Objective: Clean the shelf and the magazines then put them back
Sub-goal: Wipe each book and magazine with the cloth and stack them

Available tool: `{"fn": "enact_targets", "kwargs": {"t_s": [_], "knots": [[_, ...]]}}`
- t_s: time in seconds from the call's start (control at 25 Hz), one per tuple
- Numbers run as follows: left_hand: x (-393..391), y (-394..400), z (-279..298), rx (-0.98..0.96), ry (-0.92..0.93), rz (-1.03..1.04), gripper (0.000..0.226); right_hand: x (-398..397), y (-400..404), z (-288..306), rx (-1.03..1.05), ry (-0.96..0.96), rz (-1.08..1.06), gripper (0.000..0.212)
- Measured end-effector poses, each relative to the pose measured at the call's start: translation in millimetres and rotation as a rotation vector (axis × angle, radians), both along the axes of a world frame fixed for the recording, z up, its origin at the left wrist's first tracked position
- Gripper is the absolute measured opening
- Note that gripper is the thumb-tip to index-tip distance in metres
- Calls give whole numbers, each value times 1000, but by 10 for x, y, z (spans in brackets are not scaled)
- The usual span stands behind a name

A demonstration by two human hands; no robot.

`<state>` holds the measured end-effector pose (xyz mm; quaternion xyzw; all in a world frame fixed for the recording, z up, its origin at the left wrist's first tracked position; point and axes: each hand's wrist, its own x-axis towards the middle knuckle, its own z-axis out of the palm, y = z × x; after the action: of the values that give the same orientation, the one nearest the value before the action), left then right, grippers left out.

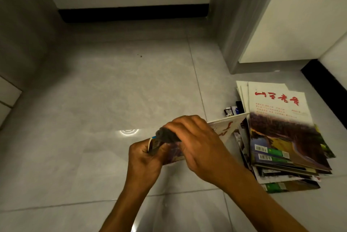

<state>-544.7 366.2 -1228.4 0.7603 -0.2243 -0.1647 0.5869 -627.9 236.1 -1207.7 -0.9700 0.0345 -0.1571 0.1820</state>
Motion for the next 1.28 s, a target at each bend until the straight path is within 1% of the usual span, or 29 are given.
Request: {"fn": "enact_targets", "kwargs": {"t_s": [0.08, 0.16, 0.24, 0.28, 0.36, 0.44, 0.48, 0.52, 0.6, 0.64, 0.68, 0.72, 0.76, 0.8, 0.84, 0.88, 0.92, 0.96, 1.0, 1.04, 1.08, 1.12, 1.16, 1.2, 1.24, 1.28], "knots": [[48, 48, 37, -17, -9, 7, 23, -44, -192, -16, 19, 47, 45, 42], [115, 118, 65, -62, 66, 49, 25, -185, -610, -144, 118, 130, -46, 37], [214, 193, 63, -98, 109, 73, 15, -415, -1076, -195, 190, 258, -162, 25], [250, 212, 78, -96, 122, 57, 9, -524, -1235, -192, 191, 277, -201, 18], [282, 189, 107, -71, 100, 16, 6, -589, -1297, -152, 184, 252, -242, 15], [233, 98, 177, -59, 31, -46, 10, -430, -1006, -91, 195, 260, -176, 21], [180, 46, 199, -50, -18, -93, 14, -336, -766, -66, 199, 225, -133, 26], [127, 4, 222, -42, -61, -132, 16, -242, -518, -48, 187, 146, -97, 30], [88, -21, 249, -53, -107, -175, 18, -148, -283, -53, 141, 40, 9, 32], [115, -8, 276, -67, -119, -175, 19, -146, -320, -52, 127, 28, 58, 32], [166, 18, 311, -78, -124, -150, 21, -161, -451, -99, 134, 31, 37, 30], [235, 55, 322, -86, -118, -106, 22, -201, -622, -148, 159, 51, -42, 26], [305, 93, 329, -86, -97, -50, 21, -283, -813, -207, 227, 129, -168, 22], [370, 139, 317, -79, -62, 10, 17, -383, -985, -288, 315, 173, -362, 20], [419, 187, 301, -74, -12, 81, 10, -476, -1093, -359, 386, 137, -589, 17], [442, 211, 286, -93, 55, 146, 6, -565, -1119, -397, 490, 38, -786, 14], [462, 212, 280, -123, 118, 198, 8, -601, -1045, -393, 679, -108, -929, 15], [484, 204, 277, -149, 106, 226, 10, -543, -908, -367, 965, -249, -1004, 18], [487, 181, 266, -143, -6, 213, 13, -438, -725, -325, 1315, -327, -1005, 22], [456, 139, 226, -102, -173, 141, 15, -336, -547, -269, 1652, -354, -909, 25], [382, 87, 155, -49, -340, 27, 20, -213, -405, -215, 1888, -329, -760, 28], [282, 36, 31, 5, -453, -94, 29, -99, -291, -164, 2035, -290, -637, 33], [169, -19, -86, 58, -503, -226, 38, 7, -219, -117, 2127, -252, -589, 39], [85, -53, -187, 95, -499, -333, 42, 98, -186, -136, 2150, -227, -591, 42], [37, -72, -239, 121, -433, -421, 45, 166, -173, -182, 2092, -217, -626, 39], [31, -67, -250, 134, -280, -503, 51, 200, -161, -231, 1976, -207, -680, 36]]}}
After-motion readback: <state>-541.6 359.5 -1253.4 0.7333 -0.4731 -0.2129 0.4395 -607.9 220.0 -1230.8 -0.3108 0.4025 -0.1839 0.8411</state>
